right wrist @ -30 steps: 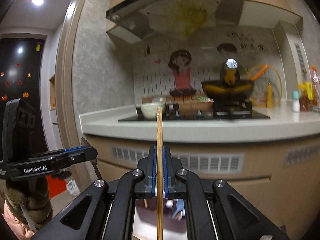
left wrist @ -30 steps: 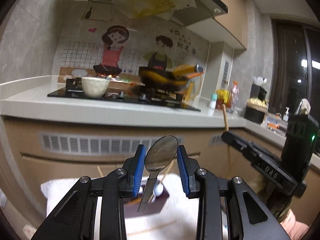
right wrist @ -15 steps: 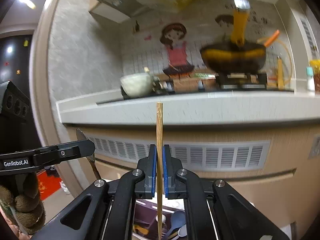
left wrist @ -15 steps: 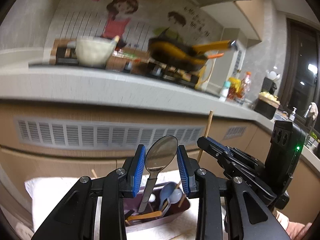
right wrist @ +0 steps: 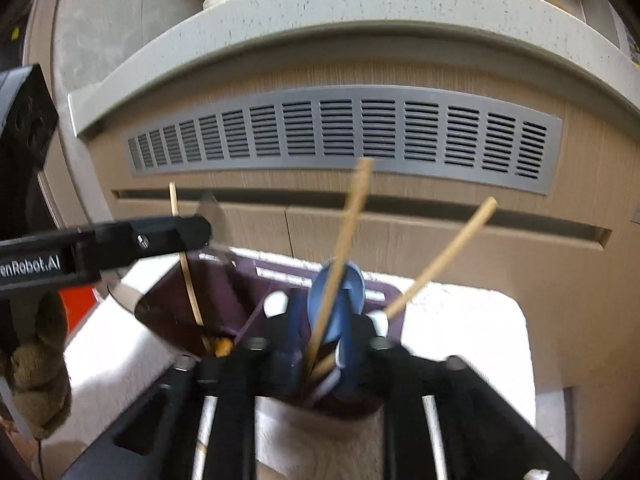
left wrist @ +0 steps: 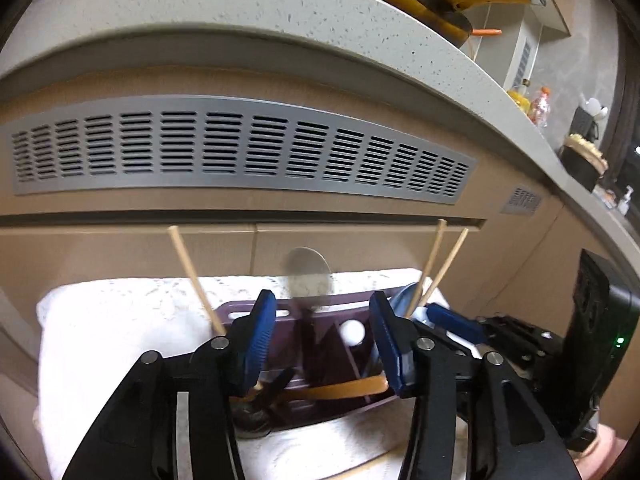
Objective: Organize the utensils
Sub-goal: 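Carry the spoon and chopstick over the purple caddy and release both into it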
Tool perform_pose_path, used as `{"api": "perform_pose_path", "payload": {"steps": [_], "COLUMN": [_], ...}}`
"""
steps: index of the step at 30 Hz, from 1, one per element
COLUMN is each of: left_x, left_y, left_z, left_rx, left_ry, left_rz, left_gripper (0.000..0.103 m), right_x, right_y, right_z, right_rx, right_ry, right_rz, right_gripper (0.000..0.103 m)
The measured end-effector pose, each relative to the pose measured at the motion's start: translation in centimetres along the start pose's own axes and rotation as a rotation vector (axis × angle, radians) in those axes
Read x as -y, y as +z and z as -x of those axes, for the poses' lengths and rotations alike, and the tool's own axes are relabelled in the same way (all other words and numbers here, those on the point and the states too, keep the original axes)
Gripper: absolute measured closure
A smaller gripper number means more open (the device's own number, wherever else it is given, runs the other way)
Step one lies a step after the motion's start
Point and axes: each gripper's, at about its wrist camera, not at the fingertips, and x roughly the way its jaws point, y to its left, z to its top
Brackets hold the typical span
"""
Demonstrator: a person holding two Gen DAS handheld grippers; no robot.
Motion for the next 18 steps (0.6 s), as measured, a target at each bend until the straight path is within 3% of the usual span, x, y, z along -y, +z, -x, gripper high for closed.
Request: {"api": "perform_pose_path", "payload": {"steps": [4, 8, 11, 13, 18], "left_x": [0.9, 1.8, 2.5, 2.6, 2.8], "left_y": [-0.9, -2.5, -4.1, -5.4, -10.0], "left_z": [1.7, 4.0, 6.2, 7.8, 11.7], "left_rx": [0.019, 0.039, 0.066, 0.087, 0.087], "left_ry": [0.038, 0.055, 0.074, 0.091, 0.136], "left_rz": [-0.028, -0.029, -0.019, -0.003, 0.061], "left_gripper": [0.050, 0.042, 0.031, 0.022, 0.004], "right_x": [-0.1, -0.4, -0.7, -1.2, -2.2], "right_y": [-0.8, -2.2, -3.8, -5.0, -8.2], "right_z": [1.8, 4.3, 6.7, 8.3, 11.8], "right_rx": [0.006, 0.007, 0.006, 0.004, -0.006], "right_ry": [-0.020, -0.024, -0.029, -0.026, -0.031], "right_rz": [0.001, -0.015, -0.028, -0.040, -0.068], "right_gripper": [0.047, 0.037, 0.028, 0.015, 0.010]}}
